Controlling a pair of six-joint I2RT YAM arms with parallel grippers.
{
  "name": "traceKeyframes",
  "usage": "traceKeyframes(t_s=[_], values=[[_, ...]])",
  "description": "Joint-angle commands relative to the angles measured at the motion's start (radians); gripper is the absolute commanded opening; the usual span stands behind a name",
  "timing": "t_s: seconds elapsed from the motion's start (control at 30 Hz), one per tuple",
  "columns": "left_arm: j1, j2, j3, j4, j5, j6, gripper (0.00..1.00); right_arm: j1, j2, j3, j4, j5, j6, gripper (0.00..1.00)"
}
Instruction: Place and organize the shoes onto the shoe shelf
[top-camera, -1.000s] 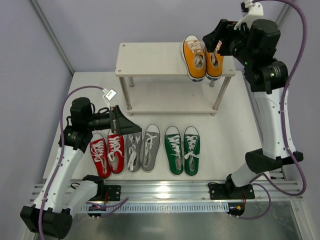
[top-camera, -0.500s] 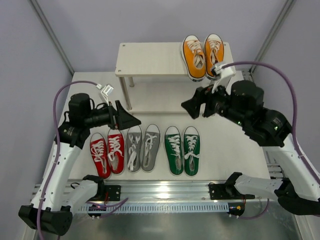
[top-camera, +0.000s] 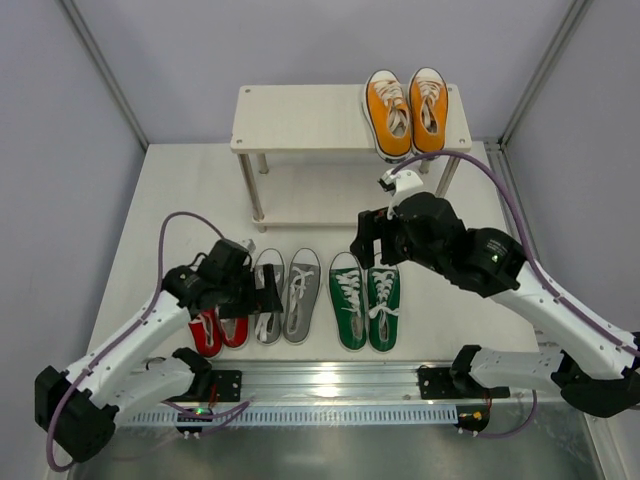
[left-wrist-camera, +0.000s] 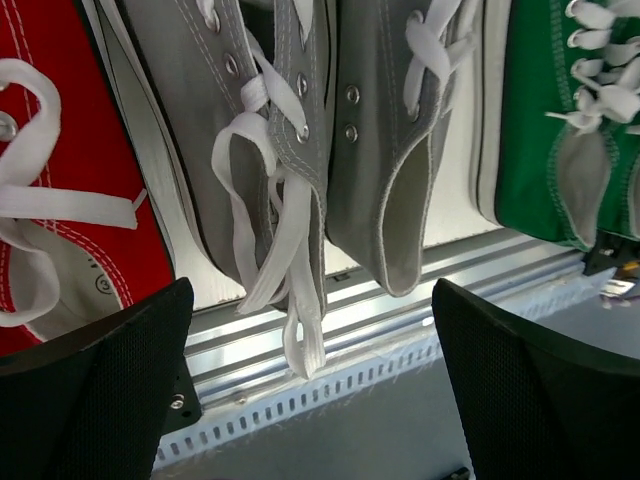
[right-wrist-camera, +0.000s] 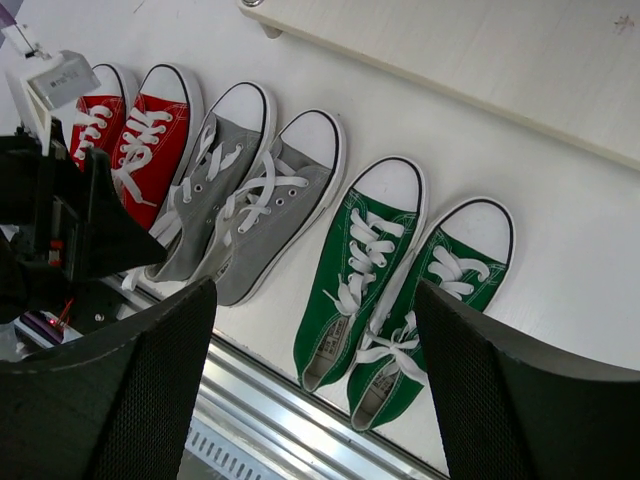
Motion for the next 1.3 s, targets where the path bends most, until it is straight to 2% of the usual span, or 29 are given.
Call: traceKeyframes(t_s=[0.0, 0.13, 0.43, 0.77, 1.1, 1.27], values=[[-0.116, 0.040, -0.012, 0.074, -0.219, -0.125, 1.00, 0.008, 0.027, 0.010, 0.044, 0.032, 0.021, 0.81], [-0.205, 0.141, 0.011, 0.127, -0.322, -0.158, 1.00, 0.008, 0.035, 0.013, 0.035, 0.046, 0.021, 0.81], [-0.213, 0.350, 0.023, 0.255, -0.394, -0.135, 1.00, 0.009, -0.017, -0.022, 0.009, 0.063, 0.033, 0.81], [-0.338, 0.456, 0.221, 0.141, -0.548, -0.150, 1.00, 0.009, -0.055, -0.065, 0.010, 0.071, 0.032, 0.81], [-0.345, 0.537, 0.175, 0.158, -0.527, -0.178, 1.00, 0.009, -0.086, -0.105, 0.013, 0.074, 0.036, 0.81], [-0.345, 0.529, 0.178, 0.175, -0.502, -0.187, 1.00, 0.009, -0.104, -0.117, 0.005, 0.072, 0.041, 0.81]])
